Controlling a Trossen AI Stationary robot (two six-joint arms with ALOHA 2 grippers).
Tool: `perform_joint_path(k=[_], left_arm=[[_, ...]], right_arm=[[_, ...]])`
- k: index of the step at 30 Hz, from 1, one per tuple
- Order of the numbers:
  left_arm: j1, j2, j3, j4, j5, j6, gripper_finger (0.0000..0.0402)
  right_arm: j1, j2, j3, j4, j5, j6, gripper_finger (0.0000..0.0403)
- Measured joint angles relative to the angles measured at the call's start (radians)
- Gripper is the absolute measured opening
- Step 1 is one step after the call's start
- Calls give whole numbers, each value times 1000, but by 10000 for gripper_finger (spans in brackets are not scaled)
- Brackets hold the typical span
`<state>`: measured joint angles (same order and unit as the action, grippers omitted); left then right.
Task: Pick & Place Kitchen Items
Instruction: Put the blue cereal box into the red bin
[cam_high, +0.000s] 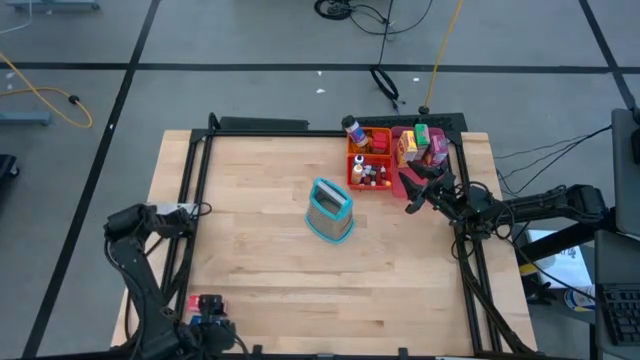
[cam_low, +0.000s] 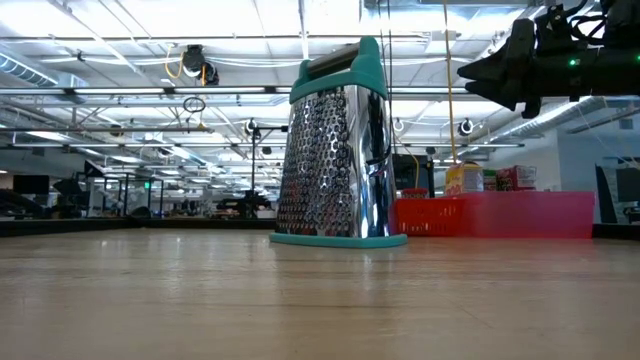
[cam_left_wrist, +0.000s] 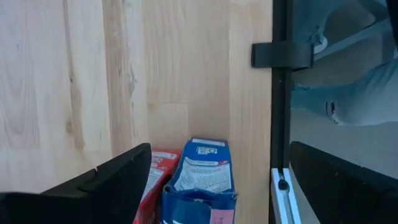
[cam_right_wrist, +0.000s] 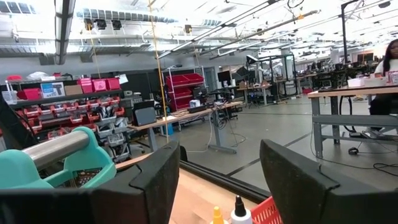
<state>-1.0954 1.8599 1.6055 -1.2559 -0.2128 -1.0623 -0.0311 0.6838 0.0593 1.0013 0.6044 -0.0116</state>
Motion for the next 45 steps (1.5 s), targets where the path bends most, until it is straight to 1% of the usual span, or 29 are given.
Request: perform_joint_path(k=[8,14,17,23,31,45], left_arm=[[-6,1,-91,40,48,-73,379],[-6,1,-100,52,44,-193,379],[-6,1,-100,66,26,-229,379],[-6,1,-100,100,25,-193,379],[-4,0,-100,106,21,-186,379],[35,0,-100,110,20,-149,379]], right_arm=[[0,0,0,-3,0,0,212],[0,0,0,-4,0,0,212],[0,0,0,-4,0,0,212],[0,0,0,-12,0,-4,212],[0,0,0,-12,0,-29,212],[0,0,0,-12,0,-30,212]])
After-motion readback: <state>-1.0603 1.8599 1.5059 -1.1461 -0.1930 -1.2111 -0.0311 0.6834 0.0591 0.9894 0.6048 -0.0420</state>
